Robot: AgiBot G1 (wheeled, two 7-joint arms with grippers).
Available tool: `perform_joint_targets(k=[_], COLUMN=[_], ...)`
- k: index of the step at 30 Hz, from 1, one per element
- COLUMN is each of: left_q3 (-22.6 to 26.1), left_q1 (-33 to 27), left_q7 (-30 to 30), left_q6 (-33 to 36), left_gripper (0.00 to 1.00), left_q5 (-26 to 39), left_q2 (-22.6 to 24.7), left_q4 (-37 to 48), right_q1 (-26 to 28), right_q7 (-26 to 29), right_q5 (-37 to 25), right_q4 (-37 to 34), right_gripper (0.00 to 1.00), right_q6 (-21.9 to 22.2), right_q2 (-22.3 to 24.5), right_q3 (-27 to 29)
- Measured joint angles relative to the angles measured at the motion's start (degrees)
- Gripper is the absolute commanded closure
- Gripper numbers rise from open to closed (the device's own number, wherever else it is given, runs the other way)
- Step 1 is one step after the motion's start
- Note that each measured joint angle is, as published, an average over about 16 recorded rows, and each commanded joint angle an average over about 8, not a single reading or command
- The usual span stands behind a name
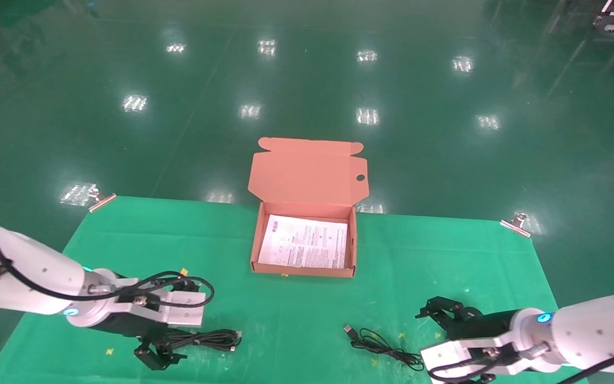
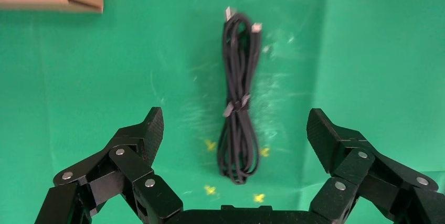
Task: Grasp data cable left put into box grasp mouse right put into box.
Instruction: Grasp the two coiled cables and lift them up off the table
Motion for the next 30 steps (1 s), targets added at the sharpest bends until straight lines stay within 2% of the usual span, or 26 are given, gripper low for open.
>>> perform_joint_targets(k=[7, 16, 17, 18, 24, 25, 26, 30], left_q3=[0.17, -0.85, -0.98, -1.12, -1.77, -1.85, -1.92, -2.04], left_q1=[-0.04, -0.94, -1.04, -1.15, -1.7, -1.76, -1.81, -1.92], left_q7=[2.45, 8.86, 9.72, 10.51, 14.15, 14.55, 14.89, 15.59], left_q6=[-2.44, -5.86, -6.29, -6.71, -8.54, -8.73, -8.87, -9.12], left_gripper=[0.0, 0.0, 0.05, 0.17, 0.92, 1.0, 1.0, 1.0], left_q5=[0.23, -1.99, -2.23, -2.48, -3.59, -3.73, -3.86, -4.09], left_q2=[3.31, 7.44, 7.83, 8.18, 9.58, 9.71, 9.8, 9.94], left_q4=[10.33, 25.1, 26.52, 27.88, 33.34, 33.86, 34.28, 35.09], right_q1=[-0.87, -0.32, -0.22, -0.13, 0.31, 0.35, 0.38, 0.42], right_q7=[3.29, 3.62, 3.5, 3.36, 2.63, 2.54, 2.45, 2.27], right_q5=[-1.57, -0.99, -0.99, -1.01, -1.31, -1.36, -1.42, -1.5], right_q4=[-7.11, -16.23, -17.05, -17.82, -20.96, -21.26, -21.49, -21.91], right_gripper=[0.0, 0.0, 0.0, 0.06, 0.82, 0.94, 1.0, 1.0], right_q6=[3.26, 6.09, 6.45, 6.81, 8.58, 8.79, 8.97, 9.41], right_q2=[-4.06, -8.8, -9.25, -9.67, -11.4, -11.57, -11.69, -11.92], right_q3=[-0.15, 0.0, 0.0, 0.0, -0.03, -0.04, -0.04, -0.02])
